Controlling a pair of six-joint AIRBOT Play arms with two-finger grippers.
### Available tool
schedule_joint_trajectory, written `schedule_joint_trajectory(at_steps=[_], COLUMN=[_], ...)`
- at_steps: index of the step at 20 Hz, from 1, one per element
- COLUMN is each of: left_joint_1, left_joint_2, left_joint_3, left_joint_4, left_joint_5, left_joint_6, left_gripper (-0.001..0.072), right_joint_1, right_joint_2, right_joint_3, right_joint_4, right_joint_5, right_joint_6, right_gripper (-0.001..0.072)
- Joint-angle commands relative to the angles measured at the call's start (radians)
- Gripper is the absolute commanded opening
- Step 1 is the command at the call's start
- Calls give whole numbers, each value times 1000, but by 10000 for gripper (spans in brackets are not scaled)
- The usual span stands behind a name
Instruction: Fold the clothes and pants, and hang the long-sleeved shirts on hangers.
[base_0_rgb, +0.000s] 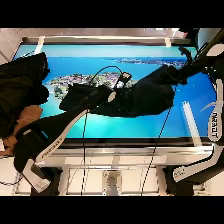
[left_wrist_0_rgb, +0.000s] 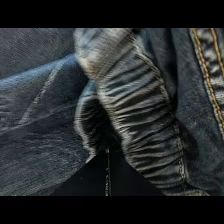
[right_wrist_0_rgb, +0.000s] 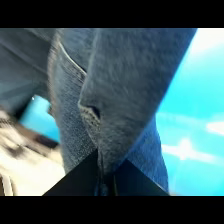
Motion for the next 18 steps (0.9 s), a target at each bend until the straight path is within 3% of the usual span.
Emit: schedule_joint_trajectory(at_steps=[1,5,9,12,18], left_joint_1=[-5,34,163,306,479], left_joint_2=[-54,25,229,381,587], left_joint_3=[0,0,0,0,0], left_joint_4=[1,76,350,429,423], left_joint_5=[43,-27,-323,-446,-453], left_joint_6=[-18,-18,-18,-18,-18], left_gripper=[15,15,15,15,15], right_joint_1=[54,196,380,536,864], right_joint_2=[2,0,-23,-73,-293], right_joint_3=[69,103,103,102,103], right_joint_4=[92,90,39,39,95], right_joint_5=[-133,-208,-308,-490,-921], right_joint_6=[-4,-3,51,84,109], right_gripper=[48,47,48,47,46])
